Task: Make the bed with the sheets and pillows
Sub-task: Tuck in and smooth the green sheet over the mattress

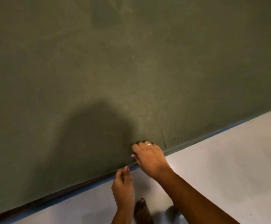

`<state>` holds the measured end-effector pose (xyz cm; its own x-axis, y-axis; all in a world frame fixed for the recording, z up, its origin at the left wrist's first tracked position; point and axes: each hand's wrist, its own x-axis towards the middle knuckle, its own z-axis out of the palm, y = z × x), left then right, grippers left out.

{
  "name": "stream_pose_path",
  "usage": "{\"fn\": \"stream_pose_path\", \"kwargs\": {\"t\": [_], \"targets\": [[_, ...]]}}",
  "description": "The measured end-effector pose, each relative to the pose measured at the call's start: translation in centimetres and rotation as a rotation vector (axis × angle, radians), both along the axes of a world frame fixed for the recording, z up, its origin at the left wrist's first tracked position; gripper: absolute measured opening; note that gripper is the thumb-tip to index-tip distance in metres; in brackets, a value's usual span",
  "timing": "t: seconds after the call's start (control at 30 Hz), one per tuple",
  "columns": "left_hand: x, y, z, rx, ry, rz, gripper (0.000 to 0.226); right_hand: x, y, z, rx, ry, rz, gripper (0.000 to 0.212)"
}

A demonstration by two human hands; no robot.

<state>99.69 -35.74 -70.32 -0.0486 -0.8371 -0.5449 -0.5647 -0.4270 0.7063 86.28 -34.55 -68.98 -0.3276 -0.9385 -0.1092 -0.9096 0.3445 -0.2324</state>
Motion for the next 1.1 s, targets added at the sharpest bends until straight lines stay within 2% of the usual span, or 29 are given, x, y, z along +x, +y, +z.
{"fn": "stream_pose_path", "kwargs": {"t": [0.07, 0.17, 0.27, 0.33, 0.37, 0.43, 0.5, 0.57, 0.73, 0.87, 0.93, 0.97, 1.1], "targets": [[-1.7, 0.7, 0.5, -0.3, -0.11, -0.376, 0.02, -3.5, 2.0, 0.1, -0.001, 0.039, -0.199, 0.03], [-5.1, 0.1, 0.6, -0.699, -0.141, -0.766, 0.02, -8.7, 5.1, -0.2, 0.026, 0.061, -0.463, 0.023], [-9.0, -1.1, 0.3, -0.819, -0.239, -1.018, 0.039, -13.2, 8.1, 0.2, 0.024, 0.073, -0.811, 0.017], [-11.4, -1.5, 0.0, -0.806, -0.288, -1.108, 0.047, -15.3, 8.8, -0.2, 0.001, 0.114, -0.938, 0.027], [-12.6, -1.4, -0.2, -0.792, -0.313, -1.133, 0.051, -15.8, 8.5, -0.4, -0.051, 0.102, -0.907, 0.034], [-14.8, -1.4, -0.6, -0.758, -0.36, -1.131, 0.053, -15.8, 6.6, -0.8, -0.11, 0.06, -0.667, 0.048], [-16.7, -1.0, -1.1, -0.752, -0.389, -1.105, 0.054, -15.4, 5.3, -1.8, -0.049, 0.052, -0.403, 0.057], [-17.4, -0.8, -1.6, -0.759, -0.428, -1.085, 0.057, -15.7, 5.5, -2.2, 0.007, 0.052, -0.311, 0.06], [-18.3, 0.4, -1.9, -0.752, -0.491, -1.075, 0.062, -22.6, 12.8, -3.2, -0.017, 0.136, -0.6, 0.06], [-21.5, 1.9, -1.5, -0.779, -0.495, -1.173, 0.064, -28.3, 19.1, -2.5, 0.077, 0.059, -1.019, 0.059], [-24.4, 3.1, -1.3, -0.764, -0.486, -1.203, 0.065, -30.1, 18.5, -1.6, 0.115, 0.042, -1.123, 0.061], [-25.9, 3.7, -1.1, -0.749, -0.483, -1.212, 0.065, -30.5, 17.2, -1.0, 0.083, 0.061, -1.082, 0.062], [-32.6, 6.7, -0.1, -0.724, -0.441, -1.312, 0.072, -30.8, 14.4, -1.0, 0.091, 0.003, -0.624, 0.062]]}}
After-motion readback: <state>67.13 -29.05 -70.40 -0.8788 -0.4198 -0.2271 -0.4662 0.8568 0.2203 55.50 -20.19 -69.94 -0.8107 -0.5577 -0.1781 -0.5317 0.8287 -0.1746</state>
